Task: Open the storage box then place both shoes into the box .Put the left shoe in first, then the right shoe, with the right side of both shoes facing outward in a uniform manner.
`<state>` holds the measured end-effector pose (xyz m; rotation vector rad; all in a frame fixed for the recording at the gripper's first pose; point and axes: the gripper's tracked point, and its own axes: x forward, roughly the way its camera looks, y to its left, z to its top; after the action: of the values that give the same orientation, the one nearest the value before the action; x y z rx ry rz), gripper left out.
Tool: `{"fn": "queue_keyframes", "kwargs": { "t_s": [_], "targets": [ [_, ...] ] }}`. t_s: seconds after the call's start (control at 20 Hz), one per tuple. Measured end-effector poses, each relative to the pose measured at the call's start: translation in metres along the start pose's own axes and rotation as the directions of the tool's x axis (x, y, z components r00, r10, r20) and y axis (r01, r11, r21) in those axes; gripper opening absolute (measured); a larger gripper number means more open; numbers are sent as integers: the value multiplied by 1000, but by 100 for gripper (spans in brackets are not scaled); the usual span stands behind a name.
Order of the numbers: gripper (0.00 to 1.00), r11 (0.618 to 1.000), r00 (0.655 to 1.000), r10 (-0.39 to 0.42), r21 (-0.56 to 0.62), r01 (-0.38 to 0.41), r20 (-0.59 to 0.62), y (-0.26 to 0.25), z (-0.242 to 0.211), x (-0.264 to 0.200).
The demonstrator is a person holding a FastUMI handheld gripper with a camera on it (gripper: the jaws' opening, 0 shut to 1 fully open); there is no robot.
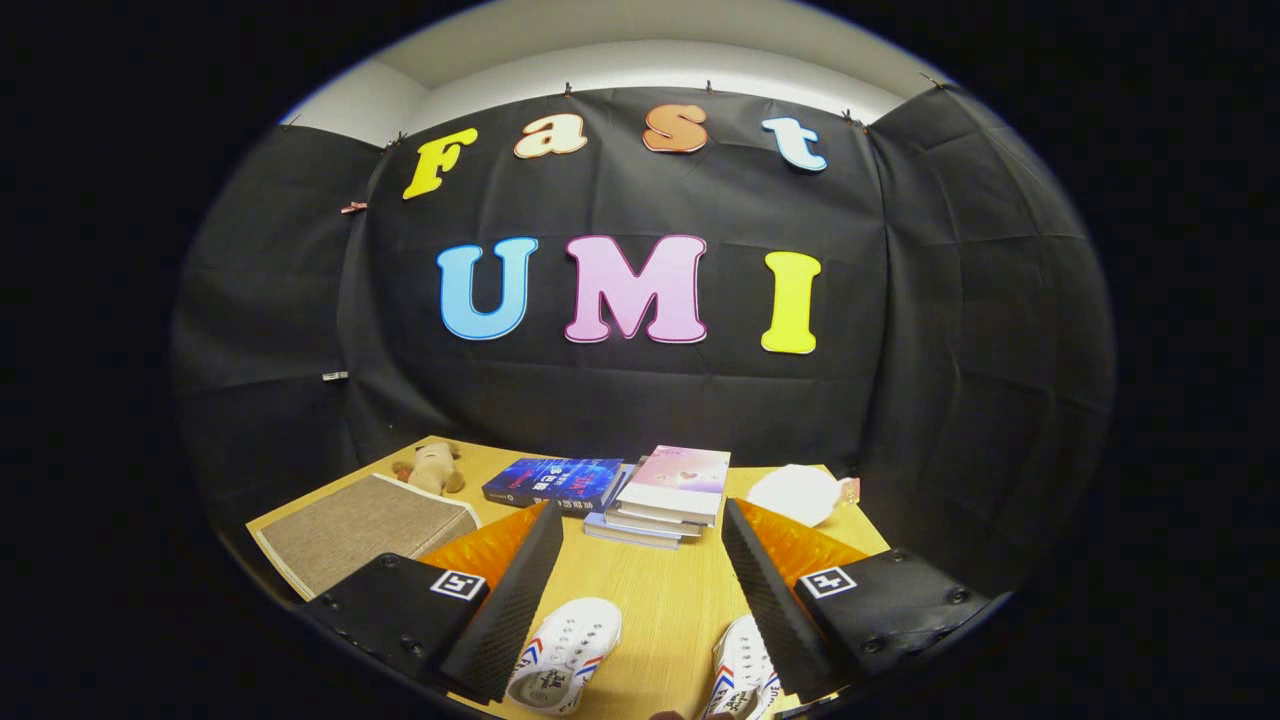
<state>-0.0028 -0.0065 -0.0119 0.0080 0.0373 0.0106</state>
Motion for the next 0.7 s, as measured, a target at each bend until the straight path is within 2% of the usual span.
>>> {"fn": "queue_keyframes", "kwargs": {
  "t_s": [0.45, 0.7],
  "targets": [
    [98, 1000, 999, 28, -6, -28, -24, 6, -6, 4],
    [98, 993, 993, 105, 56, -102, -56, 23, -15, 10]
  ]
}}
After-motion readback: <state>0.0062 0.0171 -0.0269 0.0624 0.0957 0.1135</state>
